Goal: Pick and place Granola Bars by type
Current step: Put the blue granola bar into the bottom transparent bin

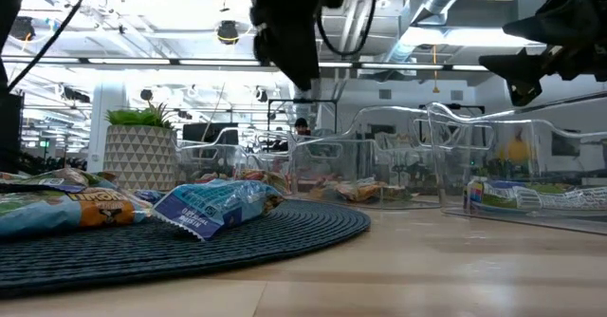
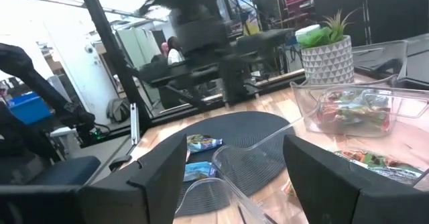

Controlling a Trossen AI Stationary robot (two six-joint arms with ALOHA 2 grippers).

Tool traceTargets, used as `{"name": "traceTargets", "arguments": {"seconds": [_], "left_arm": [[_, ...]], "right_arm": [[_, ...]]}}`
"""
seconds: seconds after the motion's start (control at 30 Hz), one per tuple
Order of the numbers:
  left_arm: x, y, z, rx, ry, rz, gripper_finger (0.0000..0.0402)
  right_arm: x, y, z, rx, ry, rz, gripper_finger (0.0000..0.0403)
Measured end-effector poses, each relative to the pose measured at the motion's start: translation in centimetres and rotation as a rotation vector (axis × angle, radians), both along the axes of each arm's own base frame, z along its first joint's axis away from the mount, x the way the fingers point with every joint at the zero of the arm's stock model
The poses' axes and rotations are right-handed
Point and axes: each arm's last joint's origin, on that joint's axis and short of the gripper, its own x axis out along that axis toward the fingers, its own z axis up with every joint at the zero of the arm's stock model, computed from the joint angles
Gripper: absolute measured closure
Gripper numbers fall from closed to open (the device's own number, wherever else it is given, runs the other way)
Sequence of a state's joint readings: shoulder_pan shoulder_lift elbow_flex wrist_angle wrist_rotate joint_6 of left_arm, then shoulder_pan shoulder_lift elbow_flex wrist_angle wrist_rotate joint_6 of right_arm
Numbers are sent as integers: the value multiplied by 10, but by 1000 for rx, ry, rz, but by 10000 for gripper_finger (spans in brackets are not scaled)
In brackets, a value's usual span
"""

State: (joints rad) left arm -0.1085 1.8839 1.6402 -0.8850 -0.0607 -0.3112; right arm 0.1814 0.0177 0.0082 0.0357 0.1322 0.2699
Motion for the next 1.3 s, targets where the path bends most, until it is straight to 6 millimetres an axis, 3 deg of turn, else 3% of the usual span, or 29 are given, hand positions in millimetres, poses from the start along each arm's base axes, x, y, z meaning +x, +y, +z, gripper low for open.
{"name": "traceTargets", "arguments": {"seconds": [0.13, 0.4, 0.57, 0.87, 1.3], "left_arm": [[-6, -33, 0, -31, 7, 26, 237], [-26, -93, -2, -149, 39, 241, 237], [-43, -115, -6, -149, 83, 388, 237], [-45, -121, -12, -157, 60, 561, 237], [-15, -126, -84, -207, 251, 606, 237]], "right_arm": [[0, 0, 0, 0, 0, 0, 159], [0, 0, 0, 1, 0, 1, 159], [0, 0, 0, 1, 0, 2, 159], [0, 0, 0, 1, -1, 1, 159], [0, 0, 0, 1, 2, 1, 159]]}}
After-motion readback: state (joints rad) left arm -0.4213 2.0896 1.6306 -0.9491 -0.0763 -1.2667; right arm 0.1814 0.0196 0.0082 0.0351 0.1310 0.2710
